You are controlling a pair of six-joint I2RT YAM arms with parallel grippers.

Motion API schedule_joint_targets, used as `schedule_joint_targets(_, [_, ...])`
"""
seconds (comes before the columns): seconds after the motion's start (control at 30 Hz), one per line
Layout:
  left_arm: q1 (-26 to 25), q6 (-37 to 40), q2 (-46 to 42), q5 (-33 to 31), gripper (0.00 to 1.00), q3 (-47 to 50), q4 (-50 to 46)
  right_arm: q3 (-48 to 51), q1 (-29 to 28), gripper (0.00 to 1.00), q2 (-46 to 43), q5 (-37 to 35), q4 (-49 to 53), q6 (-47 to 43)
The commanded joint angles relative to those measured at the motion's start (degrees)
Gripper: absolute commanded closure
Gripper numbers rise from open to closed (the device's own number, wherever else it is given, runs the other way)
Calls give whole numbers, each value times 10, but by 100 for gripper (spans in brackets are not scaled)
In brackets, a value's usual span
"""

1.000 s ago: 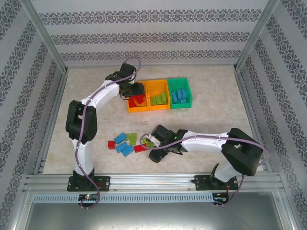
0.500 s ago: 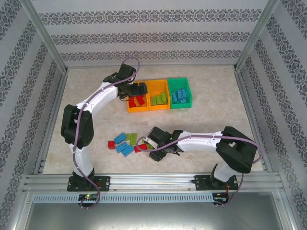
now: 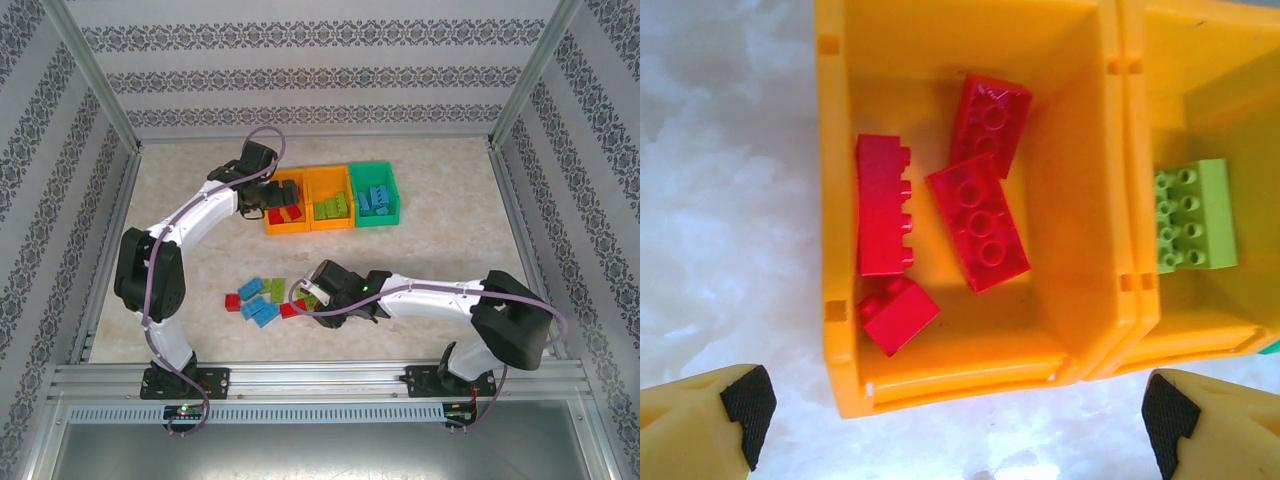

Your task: Sort the legos into containers by color

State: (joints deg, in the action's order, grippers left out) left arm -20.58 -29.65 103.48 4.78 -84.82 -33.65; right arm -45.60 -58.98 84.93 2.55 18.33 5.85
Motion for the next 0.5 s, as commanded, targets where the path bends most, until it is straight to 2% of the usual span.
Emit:
schedule_joint_targets(0.0, [-3,-3,-35,-33,2,16,-2,3,15,74,-25,22,-32,13])
schedule_joint_targets(0.2, [-3,-15,-90,-61,1,79,22,-15,78,74,-22,80,-109,52])
schedule_joint_targets(0.47, [3,-16,-145,-91,1,152,16,-159,155,77,100,172,-138,160])
